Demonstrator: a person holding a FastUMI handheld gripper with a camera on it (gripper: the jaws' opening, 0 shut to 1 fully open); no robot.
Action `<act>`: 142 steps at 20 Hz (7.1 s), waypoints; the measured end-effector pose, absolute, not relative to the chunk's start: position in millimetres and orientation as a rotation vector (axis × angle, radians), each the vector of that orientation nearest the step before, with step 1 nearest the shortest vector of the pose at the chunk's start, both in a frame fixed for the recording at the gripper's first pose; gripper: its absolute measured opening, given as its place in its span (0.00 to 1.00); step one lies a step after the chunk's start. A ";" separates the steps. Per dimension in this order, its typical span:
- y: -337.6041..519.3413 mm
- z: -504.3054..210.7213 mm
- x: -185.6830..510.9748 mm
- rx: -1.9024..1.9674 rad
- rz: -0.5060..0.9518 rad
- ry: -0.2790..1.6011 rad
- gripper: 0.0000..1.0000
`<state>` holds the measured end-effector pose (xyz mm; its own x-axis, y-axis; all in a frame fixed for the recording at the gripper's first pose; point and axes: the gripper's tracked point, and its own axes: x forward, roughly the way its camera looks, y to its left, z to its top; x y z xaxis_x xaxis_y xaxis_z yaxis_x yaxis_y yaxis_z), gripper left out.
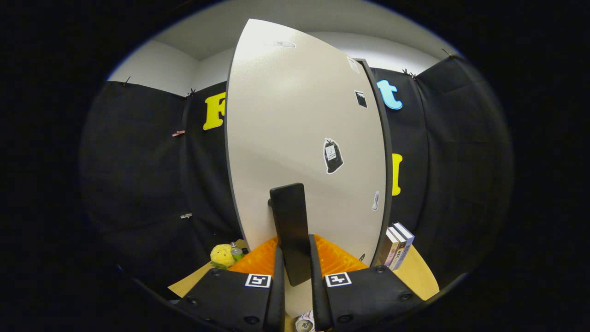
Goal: Open the shoe cabinet door, grab the shoes and put them into the shoe cabinet, then close the shoe cabinet door.
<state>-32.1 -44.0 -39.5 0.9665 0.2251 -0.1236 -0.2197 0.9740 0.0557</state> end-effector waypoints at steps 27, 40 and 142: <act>-149.5 -47.3 -136.7 0.046 -0.029 0.135 0.22; -26.0 -310.1 -104.2 0.043 0.073 0.539 0.23; -26.3 -169.7 297.6 -0.069 0.062 0.370 0.16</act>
